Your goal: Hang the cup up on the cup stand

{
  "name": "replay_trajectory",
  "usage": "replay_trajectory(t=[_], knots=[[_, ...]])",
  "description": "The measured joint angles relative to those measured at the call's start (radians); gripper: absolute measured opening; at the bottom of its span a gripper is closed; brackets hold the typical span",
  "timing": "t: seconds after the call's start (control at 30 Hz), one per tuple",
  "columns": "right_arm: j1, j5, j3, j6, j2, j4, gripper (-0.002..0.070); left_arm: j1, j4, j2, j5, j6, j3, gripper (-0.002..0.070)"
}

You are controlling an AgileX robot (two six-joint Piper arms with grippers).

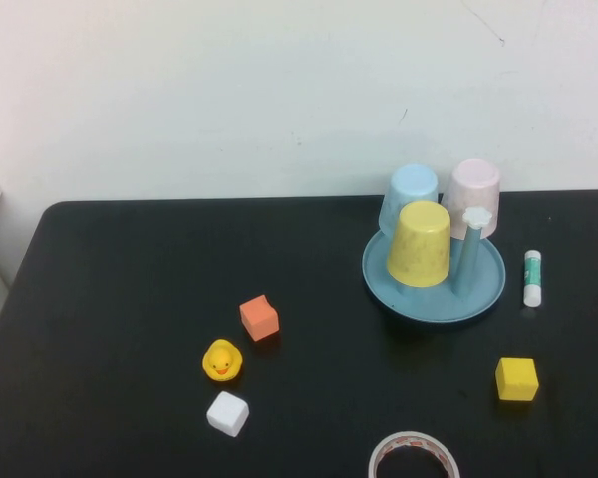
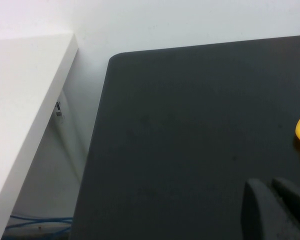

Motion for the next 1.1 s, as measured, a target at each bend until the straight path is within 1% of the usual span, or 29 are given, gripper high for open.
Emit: replay_trajectory(t=[0.07,0.13,0.2,0.23,0.33,0.5,0.63,0.67,0.83,1.1], knots=[[0.000,-0.019,0.003,0.034,0.000,0.011,-0.0001,0.000,0.000,0.000,0.000,0.000,0.000,0.0000],[0.000,-0.034,0.019,0.034,0.000,0.083,-0.0001,0.000,0.000,0.000,0.000,0.000,0.000,0.0000],[0.000,-0.029,0.036,-0.036,0.000,0.198,-0.0001,0.000,0.000,0.000,0.000,0.000,0.000,0.0000],[-0.010,0.010,0.050,-0.130,0.000,0.301,-0.0001,0.000,0.000,0.000,0.000,0.000,0.000,0.0000],[-0.036,0.069,0.080,-0.180,0.000,0.373,-0.0001,0.000,0.000,0.000,0.001,0.000,0.000,0.0000],[-0.060,0.180,0.103,-0.161,0.000,0.395,-0.0001,0.000,0.000,0.000,0.001,0.000,0.000,0.0000],[-0.060,0.329,0.101,-0.109,0.000,0.361,-0.0001,0.000,0.000,0.000,0.002,0.000,0.000,0.0000],[-0.060,0.342,0.101,-0.099,0.000,0.356,-0.0001,0.000,0.000,0.000,0.002,0.000,0.000,0.0000],[-0.060,0.359,0.097,-0.054,0.000,0.349,-0.0001,0.000,0.000,0.000,0.002,0.000,0.000,0.0000],[-0.060,0.368,0.095,-0.052,0.000,0.335,-0.0001,0.000,0.000,0.000,0.002,0.000,0.000,0.0000]])
